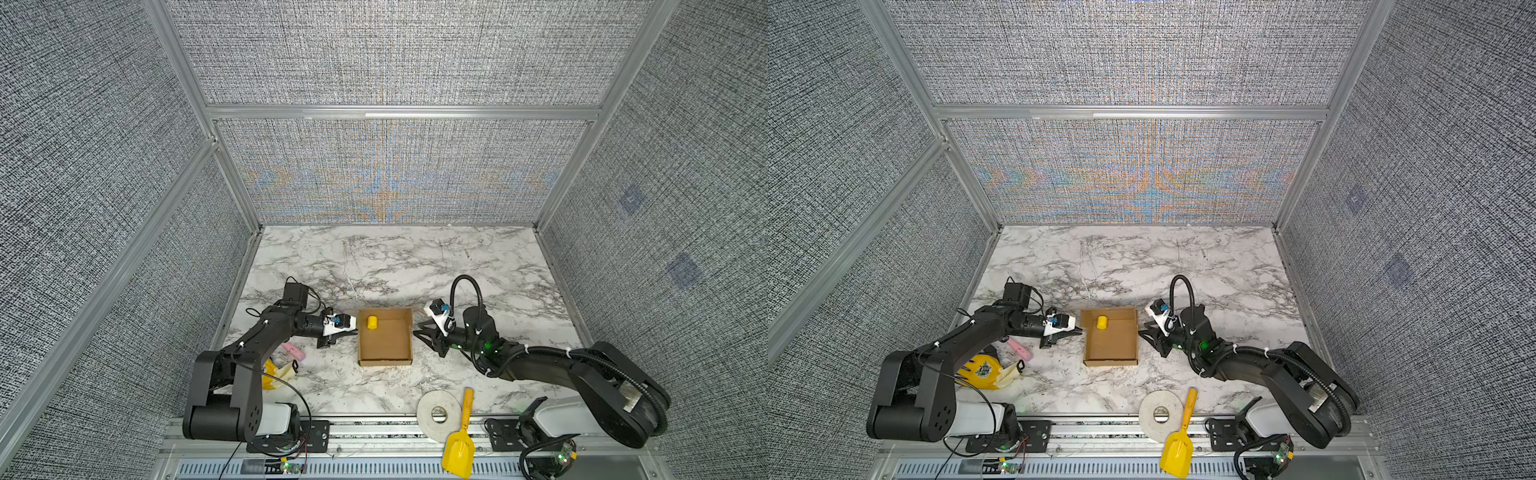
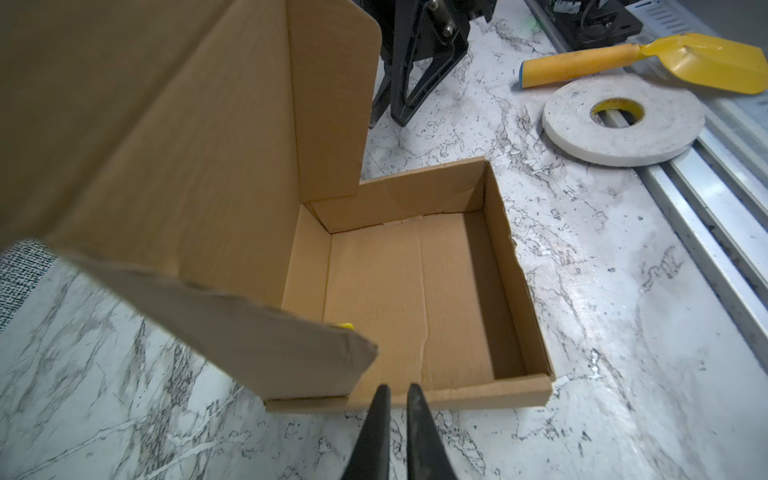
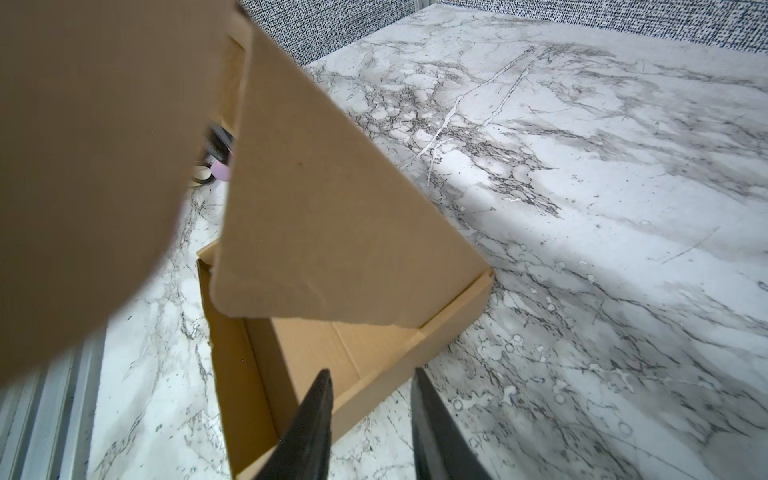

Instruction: Fold the paper box

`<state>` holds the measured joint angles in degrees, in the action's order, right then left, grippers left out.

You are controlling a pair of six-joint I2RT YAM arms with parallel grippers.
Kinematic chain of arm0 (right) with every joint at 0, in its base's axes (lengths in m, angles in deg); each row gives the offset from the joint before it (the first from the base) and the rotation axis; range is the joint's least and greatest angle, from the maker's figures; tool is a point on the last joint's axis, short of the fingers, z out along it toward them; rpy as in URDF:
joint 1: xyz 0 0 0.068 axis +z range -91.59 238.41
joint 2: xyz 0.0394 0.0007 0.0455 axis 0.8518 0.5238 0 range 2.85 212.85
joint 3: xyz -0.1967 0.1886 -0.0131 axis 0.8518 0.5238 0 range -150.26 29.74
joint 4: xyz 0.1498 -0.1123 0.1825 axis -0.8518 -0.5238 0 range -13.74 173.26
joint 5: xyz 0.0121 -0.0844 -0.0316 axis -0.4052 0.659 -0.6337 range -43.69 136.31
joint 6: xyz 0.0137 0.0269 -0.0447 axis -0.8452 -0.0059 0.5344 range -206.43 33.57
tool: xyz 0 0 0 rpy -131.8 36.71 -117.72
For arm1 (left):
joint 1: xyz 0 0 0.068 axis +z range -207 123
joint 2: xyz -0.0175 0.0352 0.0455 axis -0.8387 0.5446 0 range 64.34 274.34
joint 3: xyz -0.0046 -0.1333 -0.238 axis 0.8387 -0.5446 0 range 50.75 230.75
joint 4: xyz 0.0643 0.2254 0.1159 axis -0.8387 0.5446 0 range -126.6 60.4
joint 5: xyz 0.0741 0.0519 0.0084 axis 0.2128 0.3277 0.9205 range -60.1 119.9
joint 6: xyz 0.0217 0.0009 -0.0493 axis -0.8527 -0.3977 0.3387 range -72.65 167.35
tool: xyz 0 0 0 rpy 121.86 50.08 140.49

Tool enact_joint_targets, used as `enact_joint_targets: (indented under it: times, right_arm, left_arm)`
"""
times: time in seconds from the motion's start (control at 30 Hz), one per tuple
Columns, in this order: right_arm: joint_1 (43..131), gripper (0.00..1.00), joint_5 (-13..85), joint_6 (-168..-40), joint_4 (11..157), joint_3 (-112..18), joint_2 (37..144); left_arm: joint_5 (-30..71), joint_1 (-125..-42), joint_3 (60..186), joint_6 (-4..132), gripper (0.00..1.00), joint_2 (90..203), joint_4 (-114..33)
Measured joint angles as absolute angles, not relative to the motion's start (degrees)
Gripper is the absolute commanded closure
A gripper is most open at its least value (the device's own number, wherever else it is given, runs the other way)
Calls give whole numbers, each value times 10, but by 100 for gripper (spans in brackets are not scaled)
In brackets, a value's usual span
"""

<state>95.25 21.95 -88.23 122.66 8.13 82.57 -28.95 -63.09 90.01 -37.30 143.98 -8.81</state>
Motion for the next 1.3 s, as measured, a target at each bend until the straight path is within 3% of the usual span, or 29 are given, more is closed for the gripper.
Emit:
enact_joint_targets:
  times: [0.27,0.53,0.8,1.0,1.3]
  right_arm:
    - [954,67,223,-882,1236,85,828]
    - [954,67,222,-879,1238,85,832]
    - [954,67,221,-877,1242,85,841]
    - [954,67,220,-877,1244,85,842]
    - [954,67,223,-873,1241,85,822]
  left_arm:
    - [-285,-631,915,-423,78,1423,-20]
    - [-255,-631,948,-518,68,1332,167]
    - [-260,-631,1104,-556,51,1286,376]
    - [-303,-637,1200,-405,39,1301,299]
    - [-277,-709,1193,-284,40,1377,140]
